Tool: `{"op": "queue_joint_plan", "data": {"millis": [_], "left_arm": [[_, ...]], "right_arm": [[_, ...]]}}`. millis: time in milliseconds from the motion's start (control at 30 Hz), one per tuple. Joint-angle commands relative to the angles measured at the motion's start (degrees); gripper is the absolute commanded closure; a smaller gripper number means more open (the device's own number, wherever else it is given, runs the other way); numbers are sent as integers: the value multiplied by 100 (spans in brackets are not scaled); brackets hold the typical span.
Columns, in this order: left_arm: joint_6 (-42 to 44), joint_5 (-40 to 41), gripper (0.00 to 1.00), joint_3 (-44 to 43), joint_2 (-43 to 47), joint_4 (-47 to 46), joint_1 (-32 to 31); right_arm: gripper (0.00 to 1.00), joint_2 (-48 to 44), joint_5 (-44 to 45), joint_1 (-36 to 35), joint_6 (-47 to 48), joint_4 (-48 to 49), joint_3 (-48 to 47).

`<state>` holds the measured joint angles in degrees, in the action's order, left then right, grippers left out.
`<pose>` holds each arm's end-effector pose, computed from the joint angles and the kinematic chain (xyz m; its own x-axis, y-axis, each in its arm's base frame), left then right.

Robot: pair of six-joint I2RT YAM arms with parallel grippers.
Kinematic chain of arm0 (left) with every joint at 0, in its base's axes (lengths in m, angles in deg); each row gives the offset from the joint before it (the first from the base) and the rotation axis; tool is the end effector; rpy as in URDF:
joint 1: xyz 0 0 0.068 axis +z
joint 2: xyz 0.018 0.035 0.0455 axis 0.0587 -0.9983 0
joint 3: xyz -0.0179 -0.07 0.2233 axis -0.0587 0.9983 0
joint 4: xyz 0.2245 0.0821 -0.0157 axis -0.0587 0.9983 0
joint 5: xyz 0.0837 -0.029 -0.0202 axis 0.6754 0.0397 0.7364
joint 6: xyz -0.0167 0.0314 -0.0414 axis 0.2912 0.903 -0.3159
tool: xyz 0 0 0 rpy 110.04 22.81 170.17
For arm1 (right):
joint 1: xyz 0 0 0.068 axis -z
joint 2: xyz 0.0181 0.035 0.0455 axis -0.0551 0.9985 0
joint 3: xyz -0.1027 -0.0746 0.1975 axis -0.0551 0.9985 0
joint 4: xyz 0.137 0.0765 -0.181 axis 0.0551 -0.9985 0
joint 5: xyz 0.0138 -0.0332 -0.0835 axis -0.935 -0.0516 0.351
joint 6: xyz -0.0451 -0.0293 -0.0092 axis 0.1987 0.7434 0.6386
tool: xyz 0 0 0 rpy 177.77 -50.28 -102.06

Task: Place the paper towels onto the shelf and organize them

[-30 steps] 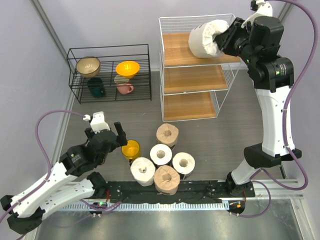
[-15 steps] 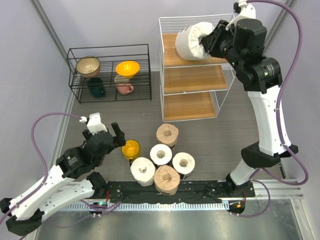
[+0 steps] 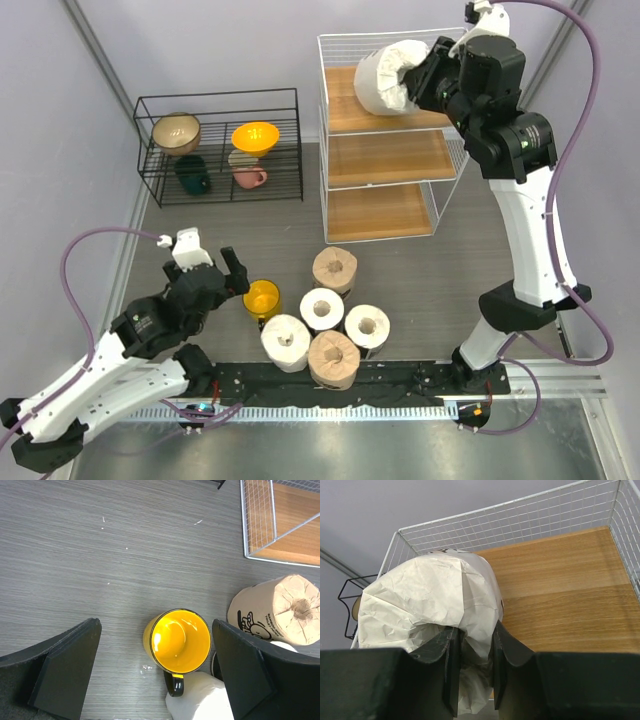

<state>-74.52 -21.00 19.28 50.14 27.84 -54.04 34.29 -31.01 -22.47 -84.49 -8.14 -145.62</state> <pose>0.0929 -0.0755 0.2791 -0.4643 -0.3122 -0.8288 -0.1234 0.9495 -0.2885 0.2467 0.1072 0.5200 -0.1661 0.2810 -0.9452 -0.1204 0.9456 0.3023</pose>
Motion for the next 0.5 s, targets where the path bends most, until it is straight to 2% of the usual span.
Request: {"op": "queue_joint_plan", "data": {"millis": [0,333,467], "left_arm": [[-79,199,0,67,145,-18,-30],[-123,181,0,207,312,8,-21],[-123,181,0,243,374,0,-30]], "right_arm": [[80,164,27,-56,43,205,-360],[59,208,36,-109,26,266,-396],[45,225,18,-127,26,284,-405]]}}
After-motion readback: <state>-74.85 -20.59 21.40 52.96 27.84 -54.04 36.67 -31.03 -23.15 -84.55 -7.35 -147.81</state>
